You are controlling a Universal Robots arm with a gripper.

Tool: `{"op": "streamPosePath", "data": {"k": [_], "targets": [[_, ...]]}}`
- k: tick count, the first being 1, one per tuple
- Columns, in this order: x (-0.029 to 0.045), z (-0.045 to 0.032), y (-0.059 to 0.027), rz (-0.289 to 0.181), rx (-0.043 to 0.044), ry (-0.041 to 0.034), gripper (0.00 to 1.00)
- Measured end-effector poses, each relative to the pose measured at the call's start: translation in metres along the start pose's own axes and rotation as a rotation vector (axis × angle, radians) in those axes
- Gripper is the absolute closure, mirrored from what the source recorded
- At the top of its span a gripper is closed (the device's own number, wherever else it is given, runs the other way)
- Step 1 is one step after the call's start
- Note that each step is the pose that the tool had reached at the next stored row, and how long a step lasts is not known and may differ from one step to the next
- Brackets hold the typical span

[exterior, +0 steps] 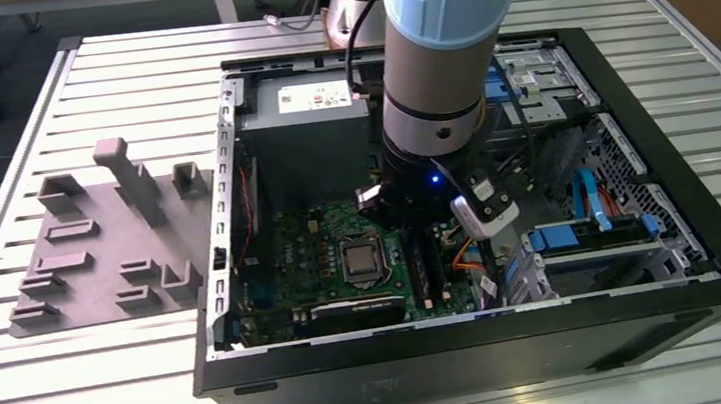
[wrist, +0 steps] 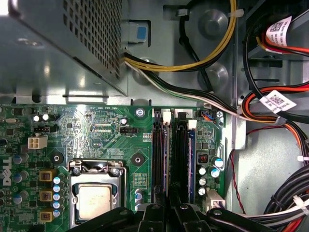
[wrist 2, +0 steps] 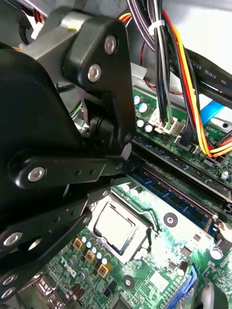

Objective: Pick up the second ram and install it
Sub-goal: 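Press down the second ram until it locks into place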

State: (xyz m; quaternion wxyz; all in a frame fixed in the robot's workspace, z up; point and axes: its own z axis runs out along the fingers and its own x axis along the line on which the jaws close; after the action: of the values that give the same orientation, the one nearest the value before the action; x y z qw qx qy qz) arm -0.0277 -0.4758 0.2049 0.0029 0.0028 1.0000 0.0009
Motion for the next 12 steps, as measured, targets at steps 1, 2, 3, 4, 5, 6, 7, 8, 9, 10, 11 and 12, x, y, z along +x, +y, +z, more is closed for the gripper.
{"op": "streamPosePath", "data": {"k": [1, 2, 3, 4, 5, 6, 7, 8, 9, 10, 11, 12], "targets": [[0.0000, 0.0000, 0.0000, 0.000, 0.0002, 0.0001, 0.85], [0.0000, 0.0000, 0.0000, 0.000, 0.0004, 0.0000, 0.79], [0.0000, 0.0000, 0.0000, 0.000, 0.0006, 0.0000, 0.79], [0.0000, 0.0000, 0.0000, 0.000, 0.0009, 0.0000, 0.79], [0.0000, 0.0000, 0.0000, 0.000, 0.0010, 0.0000, 0.79], [0.0000, -0.0005, 0.0000, 0.000, 0.0010, 0.0001, 0.79], [0.0000, -0.0016, 0.0000, 0.000, 0.0010, 0.0001, 0.79], [0.0000, -0.0035, 0.0000, 0.000, 0.0008, 0.0000, 0.79], [0.0000, -0.0062, 0.0000, 0.000, 0.0010, 0.0000, 0.79], [0.0000, -0.0093, 0.0000, 0.000, 0.0010, 0.0000, 0.79], [0.0000, -0.0126, 0.0000, 0.000, 0.0009, 0.0000, 0.79], [-0.0001, -0.0161, 0.0000, 0.000, 0.0009, 0.0000, 0.79]]}}
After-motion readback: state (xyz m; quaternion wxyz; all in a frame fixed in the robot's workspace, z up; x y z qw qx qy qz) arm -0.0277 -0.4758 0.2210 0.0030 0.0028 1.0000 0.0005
